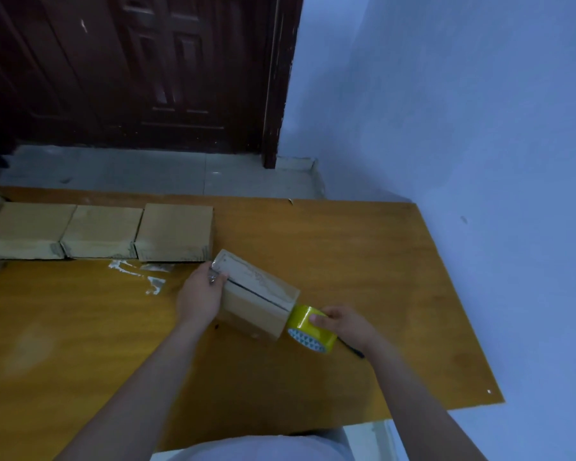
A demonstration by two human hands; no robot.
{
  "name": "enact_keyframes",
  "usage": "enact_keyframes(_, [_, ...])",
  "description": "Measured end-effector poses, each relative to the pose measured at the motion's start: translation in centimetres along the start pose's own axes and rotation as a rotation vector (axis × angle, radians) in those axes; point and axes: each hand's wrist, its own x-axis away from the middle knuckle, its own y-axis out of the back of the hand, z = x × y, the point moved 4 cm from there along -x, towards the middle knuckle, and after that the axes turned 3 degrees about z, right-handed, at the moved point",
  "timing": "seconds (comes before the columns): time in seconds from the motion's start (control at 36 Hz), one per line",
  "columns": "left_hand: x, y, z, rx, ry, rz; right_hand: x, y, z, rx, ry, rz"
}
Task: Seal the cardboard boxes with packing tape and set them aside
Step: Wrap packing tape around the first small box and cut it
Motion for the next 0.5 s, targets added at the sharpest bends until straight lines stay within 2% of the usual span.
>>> enact_keyframes(0.14, [-0.2,-0.3,0.1,0.015,0.007,-0.013,-1.6,-0.7,-0.9,0.424,-0.101,-0.001])
enact_keyframes(0.25, [-0.2,-0.3,0.2,-0.167,-0.034,-0.112,-2.4,-1.4,-1.2,0.493,-0.155,-0.055])
enact_keyframes(0.33, [1.2,-0.4,-1.9,-0.303,-0.22,-0.329,-2.4,-1.3,-1.7,0.495,-0.139,-0.067])
enact_keyframes(0.39, [2.7,-0.8,-3.8,-0.326,-0.372,-0.405,-2.3,-1.4,-1.9,0.518,-0.118,-0.082])
enact_keyframes(0.44, [4.4,-2.3,-5.5,-0.33,-0.564,-0.37,-2.5,-1.8,-2.0,0.517,-0.079,-0.075])
enact_keyframes(0.5, [6.5,-4.5,-6.5,-0.372,-0.676,-0.265,-2.4,-2.2,-1.8,0.487,-0.053,-0.064])
